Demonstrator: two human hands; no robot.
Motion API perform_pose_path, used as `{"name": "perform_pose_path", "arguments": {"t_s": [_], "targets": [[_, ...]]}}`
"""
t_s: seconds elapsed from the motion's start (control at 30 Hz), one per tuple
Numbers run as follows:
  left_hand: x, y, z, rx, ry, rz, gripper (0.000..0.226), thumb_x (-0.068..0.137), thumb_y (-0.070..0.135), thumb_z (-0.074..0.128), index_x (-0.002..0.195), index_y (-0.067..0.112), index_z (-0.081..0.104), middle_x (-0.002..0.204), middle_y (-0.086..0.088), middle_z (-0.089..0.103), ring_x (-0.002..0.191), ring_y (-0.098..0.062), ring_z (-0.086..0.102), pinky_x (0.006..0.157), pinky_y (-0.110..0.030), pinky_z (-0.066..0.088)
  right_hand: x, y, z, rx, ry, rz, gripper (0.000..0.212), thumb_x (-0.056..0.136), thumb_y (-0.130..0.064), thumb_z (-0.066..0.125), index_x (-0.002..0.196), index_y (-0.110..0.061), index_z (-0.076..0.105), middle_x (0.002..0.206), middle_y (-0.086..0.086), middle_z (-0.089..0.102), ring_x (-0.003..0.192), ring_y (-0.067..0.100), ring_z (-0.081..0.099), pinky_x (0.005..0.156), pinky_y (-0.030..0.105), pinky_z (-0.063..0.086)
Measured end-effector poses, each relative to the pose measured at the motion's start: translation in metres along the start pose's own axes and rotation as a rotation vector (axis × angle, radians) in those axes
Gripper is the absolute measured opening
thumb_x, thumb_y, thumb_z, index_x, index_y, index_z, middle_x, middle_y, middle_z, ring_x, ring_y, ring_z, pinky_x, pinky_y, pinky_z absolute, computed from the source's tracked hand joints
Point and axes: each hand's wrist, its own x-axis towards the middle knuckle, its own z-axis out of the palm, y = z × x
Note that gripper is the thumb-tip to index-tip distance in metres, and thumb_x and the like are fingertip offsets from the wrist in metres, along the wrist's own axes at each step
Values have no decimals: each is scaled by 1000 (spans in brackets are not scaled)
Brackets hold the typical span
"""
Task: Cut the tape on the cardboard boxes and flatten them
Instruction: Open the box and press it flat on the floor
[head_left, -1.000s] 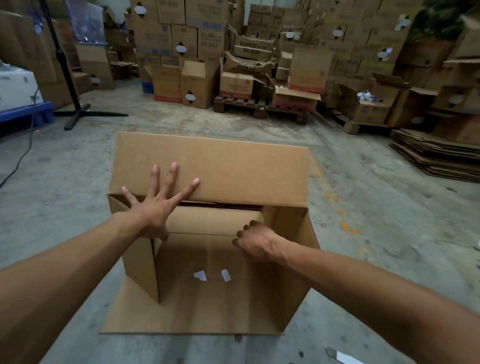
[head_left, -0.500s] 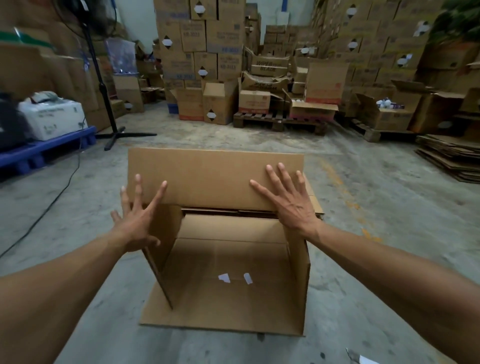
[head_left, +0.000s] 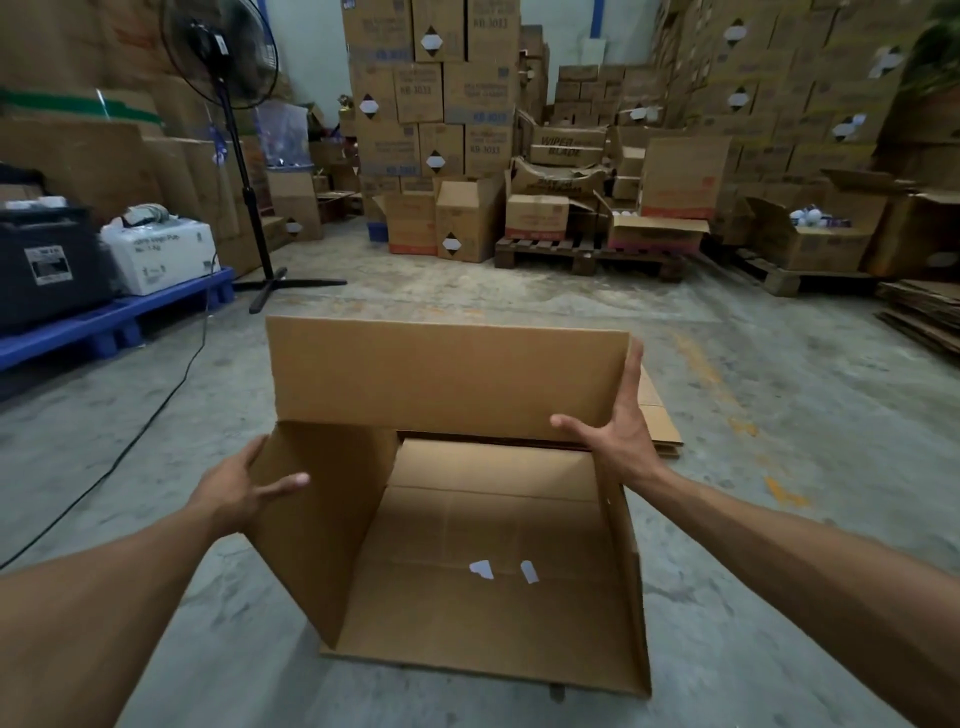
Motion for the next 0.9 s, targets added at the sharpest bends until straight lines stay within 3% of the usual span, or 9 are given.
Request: {"name": "perform_pose_path", "arguments": {"t_s": [0.07, 0.17, 0.3, 0.4, 0.53, 0.63, 0.7, 0.77, 0.9], "targets": [[0, -4, -2, -80, 37, -41, 108, 70, 54, 77, 157, 21, 22, 152, -14, 42, 126, -40, 52, 90, -48, 54, -4, -4, 10, 116, -27, 99, 122, 73, -41, 83, 156, -35, -5, 162, -6, 10, 143, 16, 23, 115, 39, 27], [-6, -15, -8, -317, 78, -103, 112, 66, 58, 73, 157, 25, 19, 151, -18, 42, 113, -42, 61, 84, -51, 57, -15, -3, 32, 108, -235, 159, 72, 77, -57, 74, 136, -22, 52, 124, -4, 64, 116, 13, 60, 99, 40, 52], [-13, -30, -9, -746, 138, -127, 96, 82, 50, 63, 158, 31, 8, 152, -20, 39, 114, -43, 59, 91, -53, 51, -39, -6, 66, 12, -504, 125, 18, 94, -33, 64, 111, -29, 63, 102, -19, 65, 98, -10, 58, 87, 13, 45], [-16, -43, -8, -840, 116, -174, 94, 75, 77, 52, 154, 43, 14, 156, -8, 36, 126, -43, 51, 88, -59, 51, -45, -5, 90, 82, -526, 103, 22, 97, -30, 59, 117, -26, 65, 113, -13, 67, 108, -3, 58, 92, 20, 46], [5, -73, -14, -1061, 130, -316, 140, 27, 109, 30, 152, 46, 20, 157, 1, 35, 138, -38, 40, 81, -64, 49, -59, 3, 123, 58, -697, 164, 29, 100, -25, 54, 116, -49, 55, 123, -25, 57, 118, -6, 50, 107, 23, 38], [13, -86, -20, -1229, 274, -390, 141, 31, 109, 28, 154, 46, 3, 162, 6, 25, 135, -33, 44, 84, -74, 44, -75, 29, 152, -72, -816, 138, 37, 101, -29, 50, 124, -57, 56, 139, -20, 54, 131, 3, 45, 115, 34, 34], [12, -86, -18, -1301, 346, -472, 133, 39, 107, 33, 153, 48, 1, 161, 6, 25, 132, -34, 46, 79, -74, 45, -85, 45, 167, -109, -894, 159, 41, 103, -24, 47, 137, -46, 52, 146, -15, 48, 136, 3, 41, 117, 37, 30], [10, -90, -14, -1258, 405, -479, 115, 61, 99, 34, 152, 46, -11, 162, 5, 20, 135, -33, 42, 93, -73, 39, -93, 50, 175, -198, -974, 143, 47, 103, -16, 40, 147, -31, 42, 156, -2, 36, 143, 9, 31, 121, 36, 19], [30, -107, 12, -747, 381, -601, 127, 53, 103, 31, 155, 39, -8, 165, -9, 0, 150, -36, 13, 112, -68, 19, -108, 70, 184, -484, -1204, 166, 75, 95, -45, 53, 156, -28, 14, 164, 14, 5, 151, 28, 8, 119, 33, 7]]}}
